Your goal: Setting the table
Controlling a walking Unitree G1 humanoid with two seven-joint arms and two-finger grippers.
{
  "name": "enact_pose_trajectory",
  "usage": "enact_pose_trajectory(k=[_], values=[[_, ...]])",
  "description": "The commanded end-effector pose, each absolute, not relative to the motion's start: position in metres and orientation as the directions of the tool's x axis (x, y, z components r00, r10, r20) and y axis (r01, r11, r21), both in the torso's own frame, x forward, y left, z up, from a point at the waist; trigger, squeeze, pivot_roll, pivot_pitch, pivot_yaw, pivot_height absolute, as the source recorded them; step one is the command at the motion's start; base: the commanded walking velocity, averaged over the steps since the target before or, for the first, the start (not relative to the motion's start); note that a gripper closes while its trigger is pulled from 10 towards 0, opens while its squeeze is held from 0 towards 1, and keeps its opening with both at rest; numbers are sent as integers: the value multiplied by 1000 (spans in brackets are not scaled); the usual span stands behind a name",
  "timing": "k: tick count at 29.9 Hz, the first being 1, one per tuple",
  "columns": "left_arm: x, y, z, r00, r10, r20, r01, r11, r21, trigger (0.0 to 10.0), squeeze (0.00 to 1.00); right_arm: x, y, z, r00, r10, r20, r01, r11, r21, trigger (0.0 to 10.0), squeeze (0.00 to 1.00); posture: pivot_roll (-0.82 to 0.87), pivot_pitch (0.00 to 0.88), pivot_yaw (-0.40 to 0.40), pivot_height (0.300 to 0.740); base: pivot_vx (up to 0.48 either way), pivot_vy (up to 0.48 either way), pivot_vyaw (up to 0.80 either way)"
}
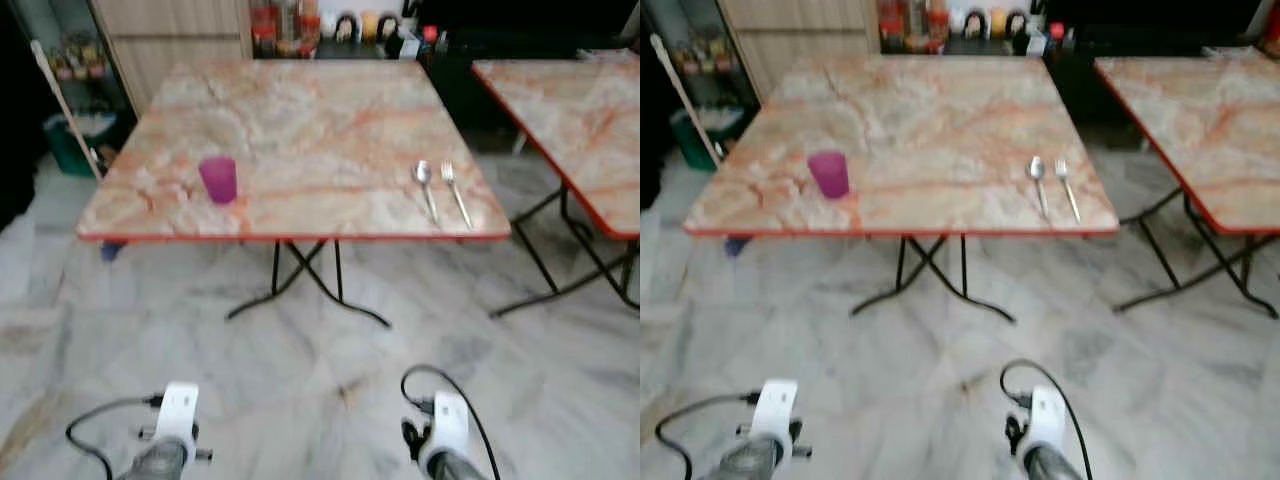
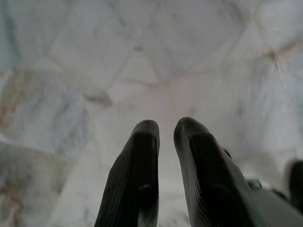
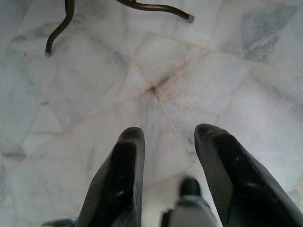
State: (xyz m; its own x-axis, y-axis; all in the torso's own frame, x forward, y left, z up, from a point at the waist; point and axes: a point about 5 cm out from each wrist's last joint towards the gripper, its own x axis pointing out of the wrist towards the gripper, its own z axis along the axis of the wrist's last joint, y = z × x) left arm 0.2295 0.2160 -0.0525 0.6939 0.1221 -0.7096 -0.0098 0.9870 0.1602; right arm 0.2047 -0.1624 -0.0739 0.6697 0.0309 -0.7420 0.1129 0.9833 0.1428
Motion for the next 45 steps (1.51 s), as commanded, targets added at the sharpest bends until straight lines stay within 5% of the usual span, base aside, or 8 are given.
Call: enact_pose_trajectory(k=[1,13,34,45], values=[[231,211,-52,695,106,-712,7,988,154,10000,0,200,-171,-76,660,10,-751,115,987,114,10000,0,56,70,17,740,480,0,0],[230,212,-53,689,108,-717,-1,989,148,10000,0,199,-174,-76,656,-7,-755,148,982,119,10000,0,55,107,7,740,450,0,115],[211,218,-64,637,142,-757,-17,985,171,10000,0,184,-178,-83,643,-10,-766,131,987,97,10000,0,48,134,-7,740,0,0,0],[204,218,-68,627,136,-767,5,984,179,10000,0,203,-175,-59,830,107,-547,-133,991,-8,10000,0,12,149,5,740,0,0,0]])
